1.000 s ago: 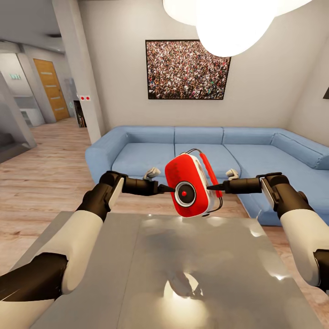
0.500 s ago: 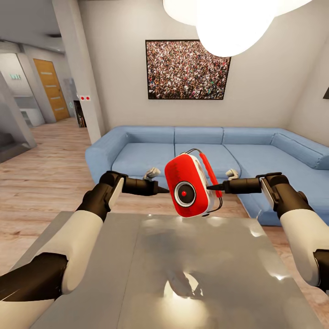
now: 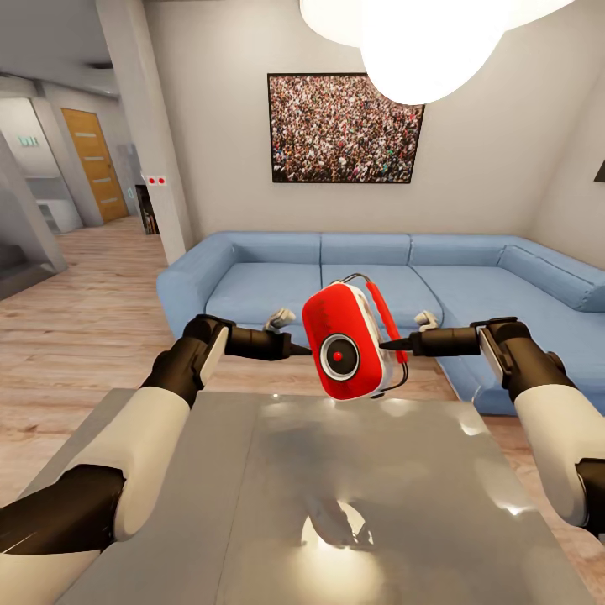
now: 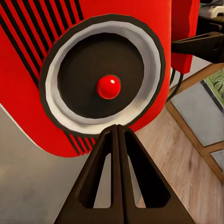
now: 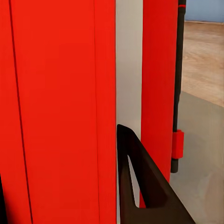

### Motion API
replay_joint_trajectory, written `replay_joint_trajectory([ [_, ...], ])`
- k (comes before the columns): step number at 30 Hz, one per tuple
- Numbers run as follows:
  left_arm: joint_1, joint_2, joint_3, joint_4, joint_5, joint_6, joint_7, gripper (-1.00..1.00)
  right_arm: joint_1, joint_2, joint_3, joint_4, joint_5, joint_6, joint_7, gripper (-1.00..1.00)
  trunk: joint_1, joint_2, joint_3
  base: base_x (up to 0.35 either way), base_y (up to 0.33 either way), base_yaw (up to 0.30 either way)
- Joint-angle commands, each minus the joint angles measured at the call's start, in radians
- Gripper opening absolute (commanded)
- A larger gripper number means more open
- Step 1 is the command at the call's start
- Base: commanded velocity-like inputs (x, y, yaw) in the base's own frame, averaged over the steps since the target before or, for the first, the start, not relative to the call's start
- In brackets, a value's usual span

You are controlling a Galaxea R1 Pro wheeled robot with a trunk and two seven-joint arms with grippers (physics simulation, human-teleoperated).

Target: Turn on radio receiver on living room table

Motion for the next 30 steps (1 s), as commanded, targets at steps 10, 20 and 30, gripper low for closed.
replay_joint_trajectory([
  [10, 0.0, 0.0, 0.0, -0.001, 0.0, 0.0, 0.001, -1.0, 0.001, 0.007, -0.001, 0.001, -0.007, 0.004, 0.002, -1.0, 0.0, 0.0, 0.0, 0.0, 0.0, 0.0],
  [20, 0.0, 0.001, 0.001, -0.007, 0.0, 0.0, 0.001, -1.0, 0.006, 0.034, -0.001, 0.001, -0.007, 0.004, 0.028, -1.0, 0.0, 0.0, 0.0, 0.0, 0.0, 0.0],
  [30, 0.0, 0.002, 0.002, -0.007, -0.001, 0.0, 0.001, -1.0, 0.01, 0.052, -0.001, 0.001, -0.005, 0.004, 0.032, -1.0, 0.0, 0.0, 0.0, 0.0, 0.0, 0.0],
])
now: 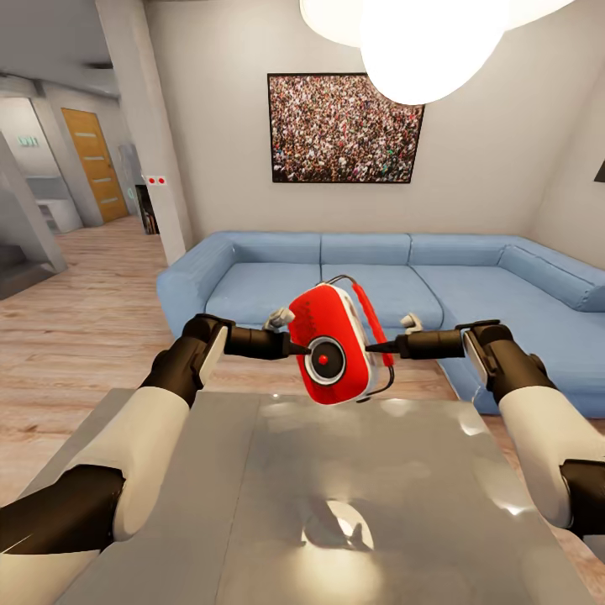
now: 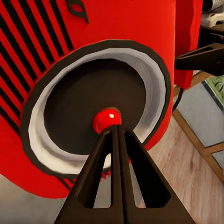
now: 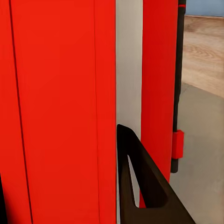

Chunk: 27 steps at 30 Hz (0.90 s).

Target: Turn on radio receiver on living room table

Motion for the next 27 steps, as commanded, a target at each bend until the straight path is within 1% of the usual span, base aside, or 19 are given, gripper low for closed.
replay_joint_trajectory([
  [1, 0.0, 0.0, 0.0, 0.0, 0.0, 0.0, 0.0, -1.0, 0.0, 0.002, -0.002, -0.001, -0.004, 0.002, 0.0, -1.0, 0.0, 0.0, 0.0, 0.0, 0.0, 0.0],
  [20, 0.0, 0.001, 0.0, 0.003, -0.001, 0.0, 0.0, -1.0, 0.002, 0.006, -0.002, -0.001, -0.003, 0.001, 0.001, -1.0, 0.0, 0.0, 0.0, 0.0, 0.0, 0.0],
  [27, 0.0, 0.001, -0.001, 0.005, -0.001, 0.0, 0.0, -1.0, 0.002, 0.006, -0.001, -0.001, -0.003, 0.003, 0.017, -1.0, 0.0, 0.0, 0.0, 0.0, 0.0, 0.0],
])
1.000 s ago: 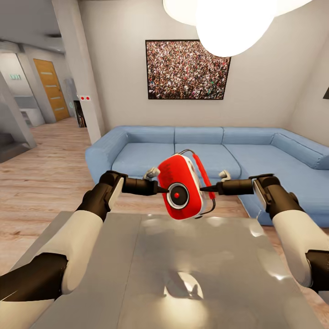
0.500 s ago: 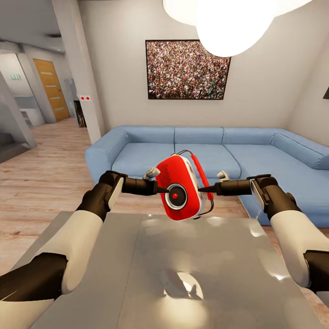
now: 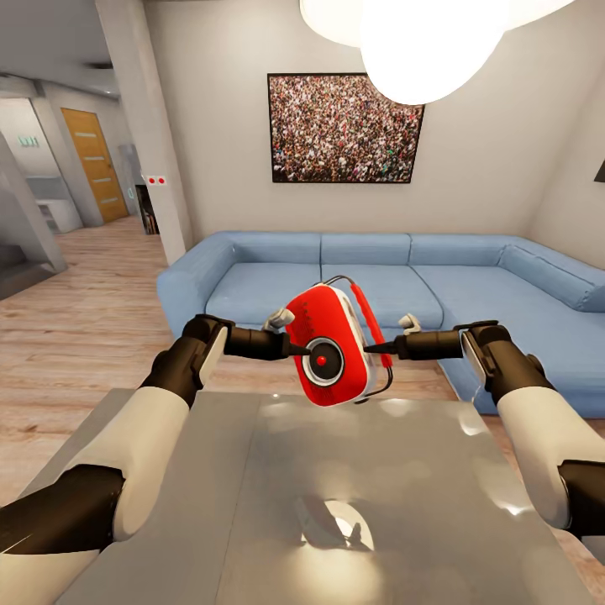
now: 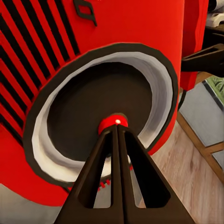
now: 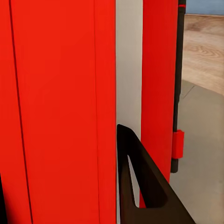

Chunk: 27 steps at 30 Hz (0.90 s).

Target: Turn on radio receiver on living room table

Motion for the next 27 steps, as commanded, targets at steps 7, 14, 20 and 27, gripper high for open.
replay_joint_trajectory([
  [7, 0.0, 0.0, 0.0, 0.001, 0.0, 0.0, 0.0, -1.0, 0.0, 0.001, 0.002, -0.002, -0.004, 0.003, 0.002, -1.0, 0.0, 0.0, 0.0, 0.0, 0.0, 0.0],
  [14, 0.0, 0.0, 0.0, 0.002, 0.001, 0.0, 0.0, -1.0, 0.0, 0.004, 0.008, -0.002, -0.004, 0.004, 0.002, -1.0, 0.0, 0.0, 0.0, 0.0, 0.0, 0.0],
  [20, 0.0, 0.0, 0.0, 0.003, 0.001, 0.0, 0.0, -1.0, 0.0, 0.004, 0.01, -0.004, -0.004, 0.005, 0.002, -1.0, 0.0, 0.0, 0.0, 0.0, 0.0, 0.0],
  [27, 0.0, -0.001, 0.0, 0.005, 0.002, 0.0, 0.0, -1.0, 0.0, 0.008, 0.01, -0.005, -0.004, 0.006, 0.002, -1.0, 0.0, 0.0, 0.0, 0.0, 0.0, 0.0],
])
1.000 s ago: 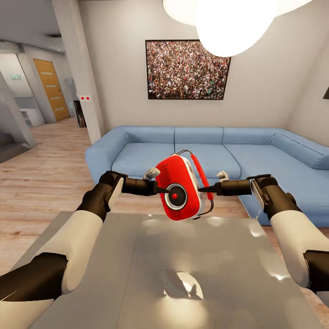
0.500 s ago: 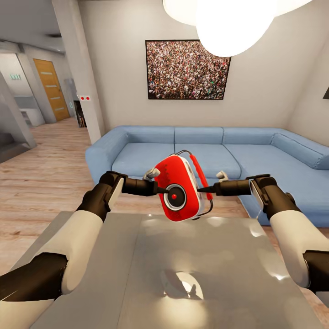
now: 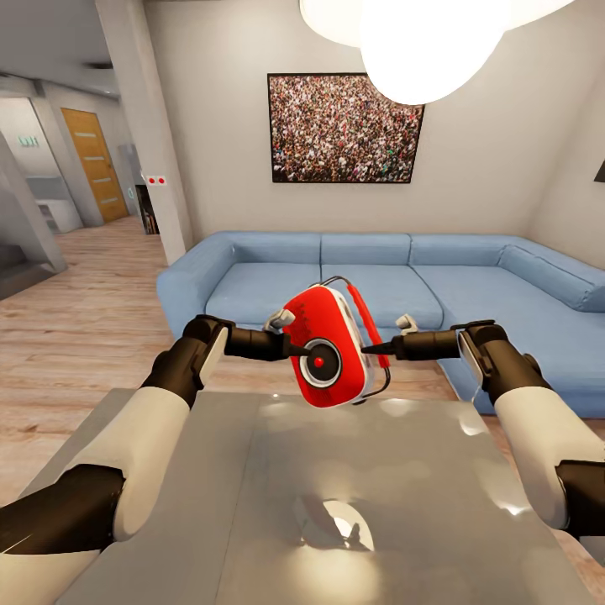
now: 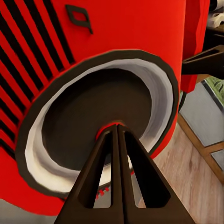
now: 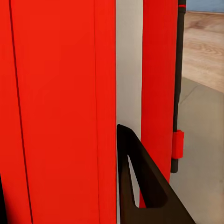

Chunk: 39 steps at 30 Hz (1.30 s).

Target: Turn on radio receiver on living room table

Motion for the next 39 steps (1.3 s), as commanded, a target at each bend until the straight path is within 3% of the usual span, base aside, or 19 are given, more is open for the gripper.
replay_joint_trajectory([
  [1, 0.0, 0.0, 0.0, 0.0, 0.0, 0.0, 0.0, -1.0, 0.0, 0.002, -0.002, -0.001, -0.004, 0.002, 0.0, -1.0, 0.0, 0.0, 0.0, 0.0, 0.0, 0.0],
  [39, 0.0, 0.0, 0.0, 0.009, 0.0, -0.002, 0.0, -1.0, 0.0, 0.024, -0.006, -0.027, -0.006, 0.048, 0.0, -1.0, 0.0, 0.0, 0.0, 0.0, 0.0, 0.0],
])
